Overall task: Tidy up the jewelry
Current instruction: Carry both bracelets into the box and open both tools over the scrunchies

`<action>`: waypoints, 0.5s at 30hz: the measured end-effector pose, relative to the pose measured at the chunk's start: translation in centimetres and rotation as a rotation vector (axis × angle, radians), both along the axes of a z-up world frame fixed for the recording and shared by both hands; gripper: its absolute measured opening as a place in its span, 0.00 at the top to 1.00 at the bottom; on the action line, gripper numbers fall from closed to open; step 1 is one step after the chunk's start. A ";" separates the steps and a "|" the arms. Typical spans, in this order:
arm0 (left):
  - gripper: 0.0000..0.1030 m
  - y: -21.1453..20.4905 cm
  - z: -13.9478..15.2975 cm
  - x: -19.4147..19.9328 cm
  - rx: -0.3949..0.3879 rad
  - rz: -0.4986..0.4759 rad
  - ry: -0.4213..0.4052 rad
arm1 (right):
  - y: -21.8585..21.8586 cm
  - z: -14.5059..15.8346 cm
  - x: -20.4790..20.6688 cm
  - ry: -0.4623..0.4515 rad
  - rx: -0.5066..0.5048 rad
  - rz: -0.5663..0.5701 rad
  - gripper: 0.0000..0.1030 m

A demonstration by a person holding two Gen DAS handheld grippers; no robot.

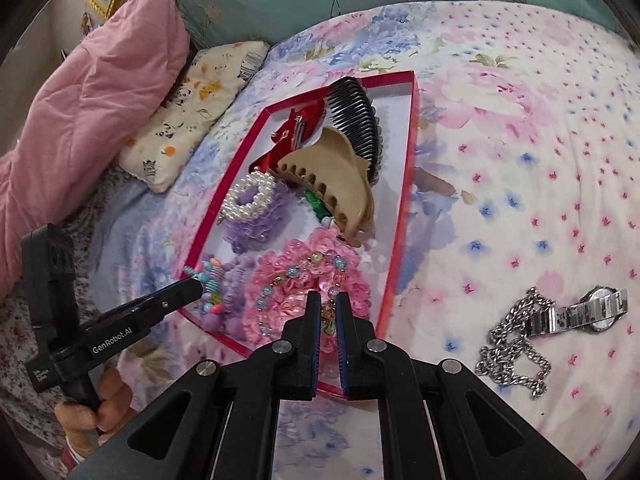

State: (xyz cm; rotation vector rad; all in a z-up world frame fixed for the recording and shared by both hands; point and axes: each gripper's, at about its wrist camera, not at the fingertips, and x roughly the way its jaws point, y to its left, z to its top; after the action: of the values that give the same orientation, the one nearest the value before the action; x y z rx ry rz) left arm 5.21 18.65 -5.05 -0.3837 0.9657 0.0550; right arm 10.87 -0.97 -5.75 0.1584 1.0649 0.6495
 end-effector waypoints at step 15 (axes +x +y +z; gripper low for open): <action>0.94 0.6 -0.2 -0.1 0.001 0.013 0.009 | 0.4 -0.4 0.4 -0.002 -0.012 0.003 0.88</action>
State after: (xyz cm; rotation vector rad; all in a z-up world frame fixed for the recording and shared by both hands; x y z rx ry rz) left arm 5.13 19.24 -5.23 -0.3888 0.9720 0.0691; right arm 11.27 -0.53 -6.15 0.1454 1.0675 0.6459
